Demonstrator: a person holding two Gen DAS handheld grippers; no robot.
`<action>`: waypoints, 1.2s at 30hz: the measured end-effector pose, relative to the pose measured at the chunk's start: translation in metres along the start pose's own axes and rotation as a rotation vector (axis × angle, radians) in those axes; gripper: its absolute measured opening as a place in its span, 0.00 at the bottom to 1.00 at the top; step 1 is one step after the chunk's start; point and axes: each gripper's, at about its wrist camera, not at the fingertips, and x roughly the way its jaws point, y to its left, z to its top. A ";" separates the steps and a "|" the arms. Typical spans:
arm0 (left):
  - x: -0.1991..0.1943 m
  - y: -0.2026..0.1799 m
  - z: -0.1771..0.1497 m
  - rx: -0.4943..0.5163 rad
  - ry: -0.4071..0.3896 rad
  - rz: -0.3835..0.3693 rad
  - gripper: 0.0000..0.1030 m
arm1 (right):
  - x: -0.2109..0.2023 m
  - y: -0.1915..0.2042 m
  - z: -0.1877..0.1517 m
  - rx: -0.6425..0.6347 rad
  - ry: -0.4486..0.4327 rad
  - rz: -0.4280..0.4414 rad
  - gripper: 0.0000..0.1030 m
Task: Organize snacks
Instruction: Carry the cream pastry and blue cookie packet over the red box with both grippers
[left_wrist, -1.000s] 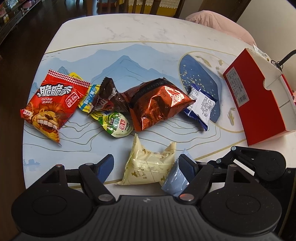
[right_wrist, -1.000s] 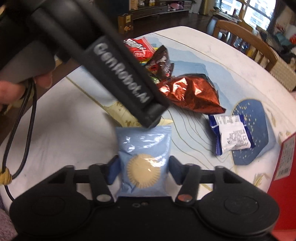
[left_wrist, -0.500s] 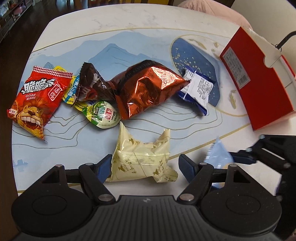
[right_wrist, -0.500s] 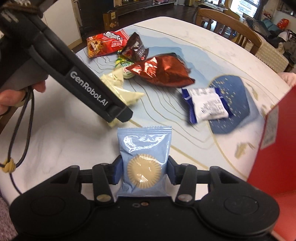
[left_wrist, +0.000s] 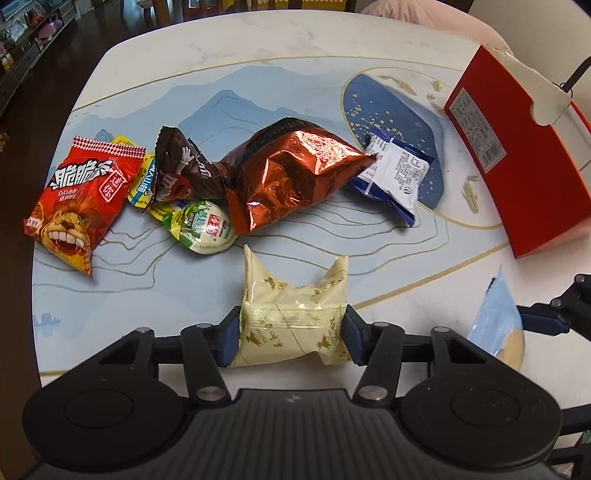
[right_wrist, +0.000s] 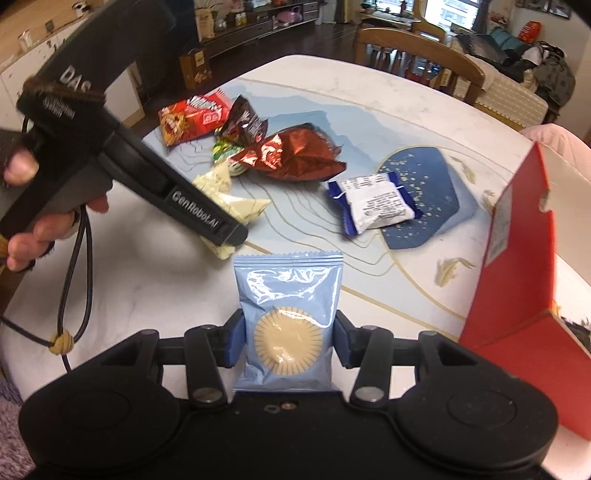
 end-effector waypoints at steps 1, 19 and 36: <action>-0.004 -0.002 -0.001 0.002 -0.006 -0.002 0.53 | -0.005 -0.002 0.000 0.007 -0.008 -0.002 0.44; -0.104 -0.079 0.011 0.040 -0.161 -0.058 0.53 | -0.108 -0.067 -0.003 0.121 -0.189 -0.076 0.45; -0.112 -0.206 0.066 0.171 -0.226 -0.113 0.53 | -0.131 -0.181 -0.015 0.218 -0.207 -0.211 0.45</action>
